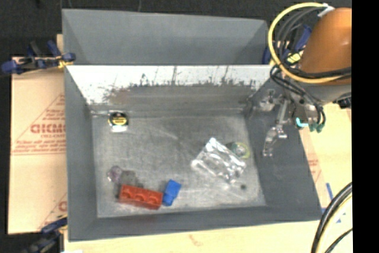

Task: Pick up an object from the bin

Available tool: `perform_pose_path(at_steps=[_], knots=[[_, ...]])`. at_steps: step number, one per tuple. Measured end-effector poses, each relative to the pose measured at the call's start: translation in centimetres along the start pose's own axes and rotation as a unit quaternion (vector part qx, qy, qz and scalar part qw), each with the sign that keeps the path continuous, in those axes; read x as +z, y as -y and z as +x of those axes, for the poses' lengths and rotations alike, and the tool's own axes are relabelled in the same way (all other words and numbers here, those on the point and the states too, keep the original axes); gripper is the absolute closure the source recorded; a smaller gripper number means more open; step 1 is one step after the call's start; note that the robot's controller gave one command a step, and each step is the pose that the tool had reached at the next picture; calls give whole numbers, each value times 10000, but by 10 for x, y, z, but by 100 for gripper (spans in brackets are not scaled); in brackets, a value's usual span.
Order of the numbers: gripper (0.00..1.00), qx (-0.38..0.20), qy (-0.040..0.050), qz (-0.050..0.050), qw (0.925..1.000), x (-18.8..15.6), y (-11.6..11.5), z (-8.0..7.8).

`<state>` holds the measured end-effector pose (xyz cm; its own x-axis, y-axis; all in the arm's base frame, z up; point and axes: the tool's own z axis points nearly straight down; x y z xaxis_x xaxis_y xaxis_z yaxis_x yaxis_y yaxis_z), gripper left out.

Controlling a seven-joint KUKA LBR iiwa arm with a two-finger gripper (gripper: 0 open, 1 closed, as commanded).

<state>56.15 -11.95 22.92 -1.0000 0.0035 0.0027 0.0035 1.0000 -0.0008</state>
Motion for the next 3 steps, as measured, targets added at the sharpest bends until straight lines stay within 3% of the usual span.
perform_pose_path(at_steps=[1, 2, 3], knots=[[0, -366, 64, 11, 9993, 138, -43, 23], [0, 163, 52, -1, 9999, 129, -32, 30], [0, -121, 69, 9, 9999, 115, -39, 29]])
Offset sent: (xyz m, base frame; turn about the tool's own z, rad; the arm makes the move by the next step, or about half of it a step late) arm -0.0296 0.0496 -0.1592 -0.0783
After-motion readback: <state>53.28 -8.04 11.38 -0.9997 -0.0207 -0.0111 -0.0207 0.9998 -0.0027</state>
